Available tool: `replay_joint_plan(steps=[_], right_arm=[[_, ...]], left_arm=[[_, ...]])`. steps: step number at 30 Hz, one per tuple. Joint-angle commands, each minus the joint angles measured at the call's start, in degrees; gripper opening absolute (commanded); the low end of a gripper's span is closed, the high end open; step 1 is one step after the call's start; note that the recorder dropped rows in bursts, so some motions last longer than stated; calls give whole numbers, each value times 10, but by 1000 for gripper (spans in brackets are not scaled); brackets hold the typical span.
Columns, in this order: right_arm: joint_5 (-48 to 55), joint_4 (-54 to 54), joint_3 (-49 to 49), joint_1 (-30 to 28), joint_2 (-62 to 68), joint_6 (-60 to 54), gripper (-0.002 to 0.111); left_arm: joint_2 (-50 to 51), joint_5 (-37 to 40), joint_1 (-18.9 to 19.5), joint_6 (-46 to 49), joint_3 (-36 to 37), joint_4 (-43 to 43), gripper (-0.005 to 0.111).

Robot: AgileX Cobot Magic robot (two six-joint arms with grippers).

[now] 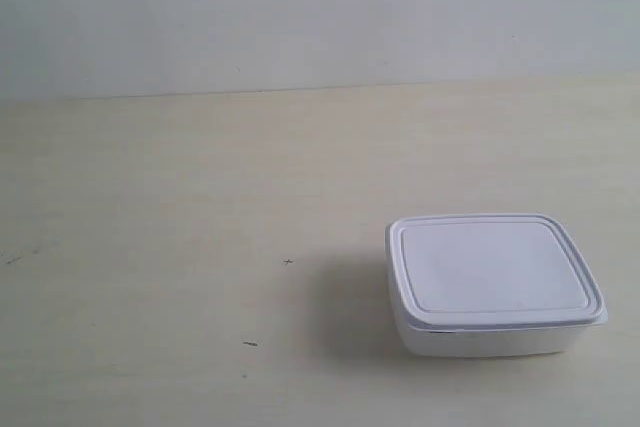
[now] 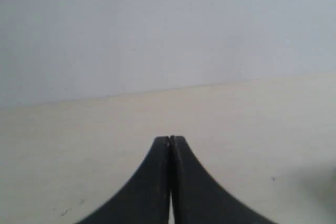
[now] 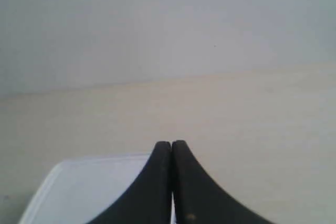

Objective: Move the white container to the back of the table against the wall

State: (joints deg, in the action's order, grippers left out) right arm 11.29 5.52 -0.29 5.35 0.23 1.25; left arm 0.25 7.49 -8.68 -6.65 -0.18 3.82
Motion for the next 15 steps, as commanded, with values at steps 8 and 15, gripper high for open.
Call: replay_joint_plan(steps=[8,15], right_arm=[[-141,153,3,-2,-2,19,0],[-88,170,-7,-2,0,19,0]], left_arm=[[-2,-90,1,-167,2,-1,0],[-2,-95,1,-180,2,2,0]])
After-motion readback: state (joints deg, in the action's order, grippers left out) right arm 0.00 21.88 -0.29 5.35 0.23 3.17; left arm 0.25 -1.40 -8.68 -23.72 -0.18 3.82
